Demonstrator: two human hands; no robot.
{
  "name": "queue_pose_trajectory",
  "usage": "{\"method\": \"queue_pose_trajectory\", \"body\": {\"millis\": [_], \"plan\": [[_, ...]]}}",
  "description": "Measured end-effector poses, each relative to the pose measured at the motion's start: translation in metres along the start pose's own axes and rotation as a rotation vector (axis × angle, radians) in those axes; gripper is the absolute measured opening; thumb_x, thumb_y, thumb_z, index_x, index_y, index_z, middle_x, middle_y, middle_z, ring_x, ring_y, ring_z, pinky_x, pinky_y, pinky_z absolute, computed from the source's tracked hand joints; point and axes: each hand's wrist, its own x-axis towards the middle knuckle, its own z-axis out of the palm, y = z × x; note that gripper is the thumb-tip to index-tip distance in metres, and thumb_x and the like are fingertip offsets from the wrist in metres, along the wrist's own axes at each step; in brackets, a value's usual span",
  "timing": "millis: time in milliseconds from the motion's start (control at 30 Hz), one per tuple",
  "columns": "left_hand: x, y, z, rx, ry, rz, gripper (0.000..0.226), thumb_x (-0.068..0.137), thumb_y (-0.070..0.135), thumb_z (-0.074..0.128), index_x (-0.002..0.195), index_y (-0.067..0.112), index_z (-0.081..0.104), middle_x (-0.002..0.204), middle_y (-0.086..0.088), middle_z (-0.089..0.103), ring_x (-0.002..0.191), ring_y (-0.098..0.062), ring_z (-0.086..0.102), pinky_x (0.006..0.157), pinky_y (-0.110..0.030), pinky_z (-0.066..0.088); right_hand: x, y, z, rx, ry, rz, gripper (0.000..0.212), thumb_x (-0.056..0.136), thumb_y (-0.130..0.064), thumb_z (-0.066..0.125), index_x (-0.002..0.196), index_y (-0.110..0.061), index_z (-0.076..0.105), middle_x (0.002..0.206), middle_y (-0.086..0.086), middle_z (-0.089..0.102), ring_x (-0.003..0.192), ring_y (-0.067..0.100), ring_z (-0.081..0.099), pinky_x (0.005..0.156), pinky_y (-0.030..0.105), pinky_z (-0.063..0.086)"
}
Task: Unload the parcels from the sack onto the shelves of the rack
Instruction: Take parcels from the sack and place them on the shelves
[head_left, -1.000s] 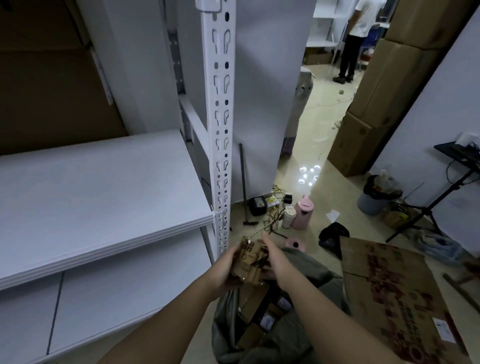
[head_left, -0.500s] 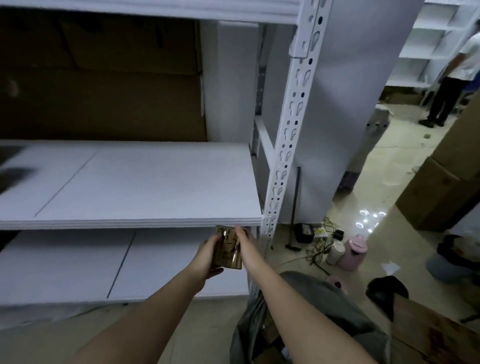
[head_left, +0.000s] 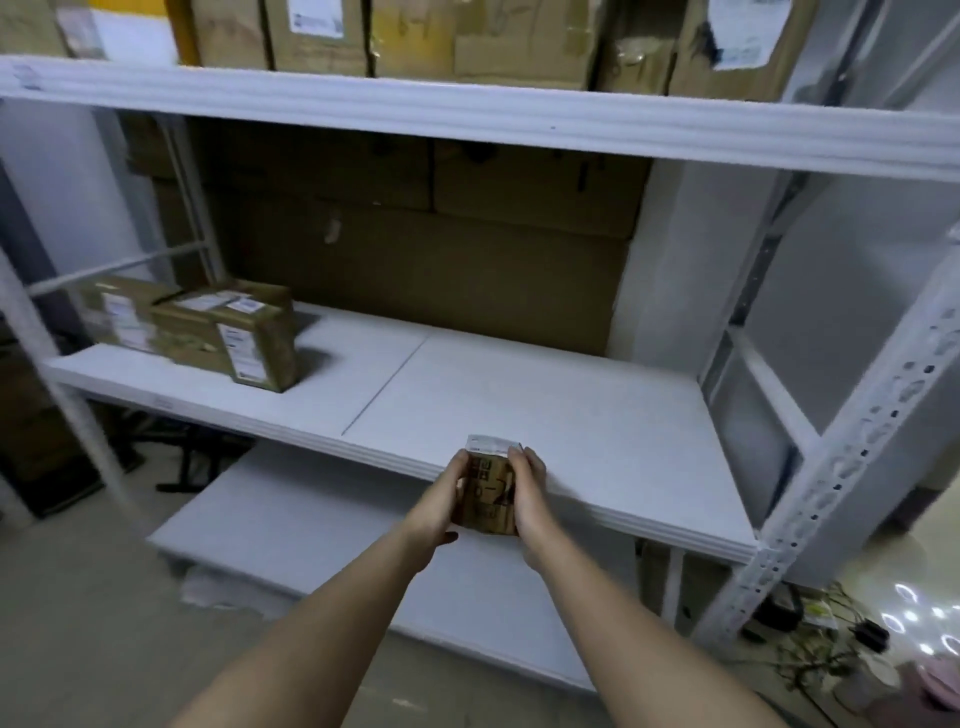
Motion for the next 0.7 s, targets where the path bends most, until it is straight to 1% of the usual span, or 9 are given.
{"method": "queue_pose_trajectory", "body": {"millis": [100, 167, 233, 300, 367, 467, 567, 633, 700], "plan": [[0.006, 0.009, -0.065, 0.011, 0.035, -0.008, 0.043, 0.095, 0.063, 0.029, 0.107, 0.033, 0.058, 0.106, 0.004, 0.060, 0.111, -0.016, 0.051, 0.103, -0.040, 0.037, 0.005, 0.006, 0.072, 0.006, 0.028, -0.036, 0.041, 0.097, -0.041, 0.048, 0.134, -0.025, 0.039, 0.127, 0.007, 0.051, 0.109, 0.019, 0.054, 0.067, 0.028, 0.044], [0.012, 0.015, -0.111, 0.025, 0.049, -0.013, 0.044, 0.094, 0.063, 0.031, 0.107, 0.031, 0.059, 0.103, 0.005, 0.060, 0.107, -0.015, 0.051, 0.100, -0.039, 0.038, 0.008, 0.010, 0.120, 0.013, 0.049, -0.055, 0.038, 0.094, -0.039, 0.052, 0.126, -0.020, 0.045, 0.123, 0.010, 0.055, 0.106, 0.022, 0.058, 0.067, 0.028, 0.045], [0.016, 0.020, -0.150, 0.027, 0.060, -0.015, 0.044, 0.093, 0.064, 0.033, 0.107, 0.031, 0.059, 0.103, 0.004, 0.062, 0.106, -0.016, 0.053, 0.097, -0.038, 0.040, 0.008, 0.009, 0.160, -0.005, 0.047, -0.081, 0.042, 0.085, -0.047, 0.057, 0.114, -0.017, 0.054, 0.116, 0.010, 0.060, 0.101, 0.022, 0.060, 0.065, 0.029, 0.046], [0.023, 0.024, -0.186, 0.022, 0.074, -0.012, 0.041, 0.093, 0.063, 0.035, 0.104, 0.032, 0.060, 0.102, 0.004, 0.064, 0.104, -0.016, 0.056, 0.097, -0.038, 0.041, 0.011, 0.009, 0.197, -0.034, 0.022, -0.090, 0.048, 0.069, -0.056, 0.055, 0.101, -0.020, 0.060, 0.109, 0.009, 0.064, 0.098, 0.023, 0.063, 0.072, 0.034, 0.051], [0.030, 0.027, -0.213, 0.008, 0.093, -0.008, 0.036, 0.096, 0.057, 0.036, 0.095, 0.031, 0.061, 0.096, 0.004, 0.064, 0.094, -0.013, 0.058, 0.095, -0.036, 0.044, 0.016, 0.010, 0.224, -0.048, -0.015, -0.082, 0.049, 0.064, -0.056, 0.055, 0.098, -0.022, 0.061, 0.105, 0.008, 0.067, 0.095, 0.023, 0.066, 0.082, 0.038, 0.055], [0.040, 0.031, -0.246, -0.048, 0.126, 0.003, 0.030, 0.099, 0.045, 0.039, 0.092, 0.025, 0.061, 0.087, 0.003, 0.064, 0.081, -0.010, 0.060, 0.075, -0.026, 0.050, 0.030, 0.015, 0.261, -0.052, -0.054, -0.036, 0.044, 0.079, -0.056, 0.057, 0.110, -0.025, 0.055, 0.110, 0.004, 0.063, 0.101, 0.023, 0.063, 0.085, 0.037, 0.052], [0.053, 0.031, -0.275, -0.087, 0.139, 0.018, 0.023, 0.101, 0.037, 0.040, 0.095, 0.025, 0.059, 0.084, 0.007, 0.063, 0.075, -0.005, 0.060, 0.051, -0.015, 0.047, 0.051, 0.020, 0.293, -0.027, -0.067, 0.019, 0.036, 0.089, -0.057, 0.049, 0.113, -0.031, 0.053, 0.109, 0.001, 0.065, 0.101, 0.023, 0.064, 0.090, 0.040, 0.052], [0.063, 0.031, -0.289, -0.114, 0.153, 0.014, 0.022, 0.101, 0.036, 0.041, 0.103, 0.023, 0.058, 0.086, 0.007, 0.063, 0.076, -0.004, 0.059, 0.048, -0.014, 0.046, 0.062, 0.022, 0.308, 0.011, -0.088, 0.060, 0.035, 0.089, -0.056, 0.050, 0.111, -0.030, 0.057, 0.105, 0.002, 0.068, 0.096, 0.025, 0.067, 0.089, 0.044, 0.055], [0.077, 0.029, -0.305, -0.138, 0.182, 0.008, 0.030, 0.099, 0.039, 0.045, 0.117, 0.016, 0.053, 0.091, 0.005, 0.061, 0.079, -0.005, 0.058, 0.053, -0.018, 0.044, 0.075, 0.025, 0.321, 0.000, -0.085, 0.052, 0.025, 0.092, -0.049, 0.050, 0.105, -0.029, 0.057, 0.102, 0.002, 0.068, 0.095, 0.024, 0.067, 0.088, 0.043, 0.055]]}}
